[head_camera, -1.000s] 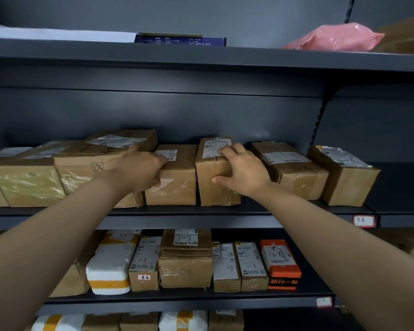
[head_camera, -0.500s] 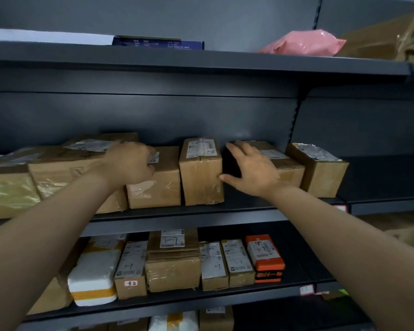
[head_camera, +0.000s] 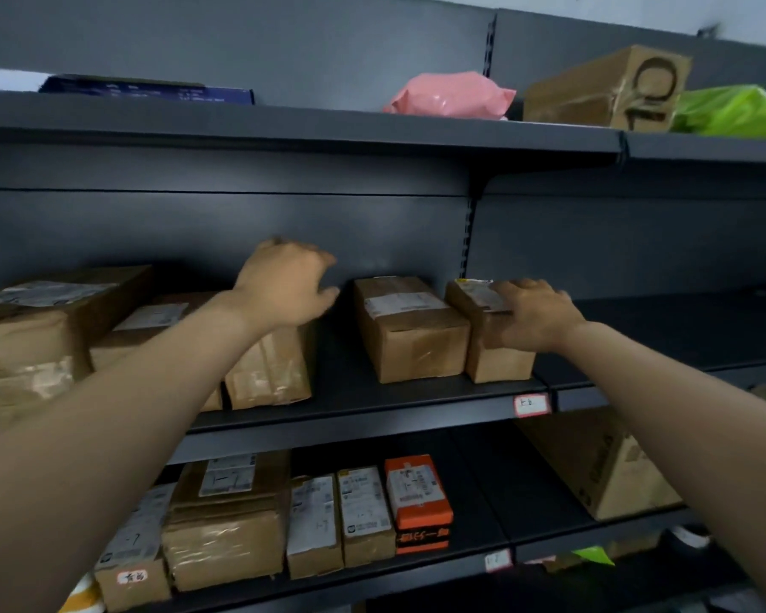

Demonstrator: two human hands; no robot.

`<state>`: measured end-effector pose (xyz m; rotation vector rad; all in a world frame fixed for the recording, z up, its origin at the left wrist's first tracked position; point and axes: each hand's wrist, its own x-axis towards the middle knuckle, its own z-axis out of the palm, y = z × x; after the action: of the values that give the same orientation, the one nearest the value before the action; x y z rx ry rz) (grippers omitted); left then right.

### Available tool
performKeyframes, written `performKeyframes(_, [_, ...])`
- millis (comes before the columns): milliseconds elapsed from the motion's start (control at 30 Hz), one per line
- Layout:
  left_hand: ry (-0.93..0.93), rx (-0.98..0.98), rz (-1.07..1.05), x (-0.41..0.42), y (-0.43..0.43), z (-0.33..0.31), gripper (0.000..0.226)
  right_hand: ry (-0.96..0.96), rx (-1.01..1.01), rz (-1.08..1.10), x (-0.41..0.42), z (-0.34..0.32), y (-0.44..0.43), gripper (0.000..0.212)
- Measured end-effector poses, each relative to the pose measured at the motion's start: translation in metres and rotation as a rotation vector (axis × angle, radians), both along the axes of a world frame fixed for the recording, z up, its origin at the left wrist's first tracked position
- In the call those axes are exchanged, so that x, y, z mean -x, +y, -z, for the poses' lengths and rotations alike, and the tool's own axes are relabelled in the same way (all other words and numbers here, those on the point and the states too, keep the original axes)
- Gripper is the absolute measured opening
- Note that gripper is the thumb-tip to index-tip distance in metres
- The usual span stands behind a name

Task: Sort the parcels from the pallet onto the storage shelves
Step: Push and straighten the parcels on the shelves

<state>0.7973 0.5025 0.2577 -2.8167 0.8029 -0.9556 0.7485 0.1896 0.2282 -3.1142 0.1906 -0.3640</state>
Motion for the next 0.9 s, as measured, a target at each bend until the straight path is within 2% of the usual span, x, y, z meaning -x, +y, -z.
performKeyframes(67, [0.09,-0.067,0.032,-0.002,-0.035,0.011,0.048,0.045,-0.045,-0.051,-0.007,0.002,-0.021,0.096])
performKeyframes(167, [0.222,-0.14,-0.027,-0.011,-0.081,0.029,0.064,0.089,-0.122,-0.153,-0.02,0.007,-0.047,0.096])
performKeyframes(367, [0.512,-0.144,-0.109,-0.029,-0.119,0.053,0.086,0.092,-0.179,-0.309,-0.045,0.016,-0.075,0.094])
performKeyframes(567, [0.568,-0.058,-0.105,-0.025,-0.111,0.055,0.083,0.021,-0.258,-0.399,-0.056,0.026,-0.076,0.091])
performKeyframes(900, [0.634,-0.046,-0.141,-0.007,-0.074,0.043,0.085,-0.048,-0.317,-0.461,-0.048,0.033,-0.046,0.091])
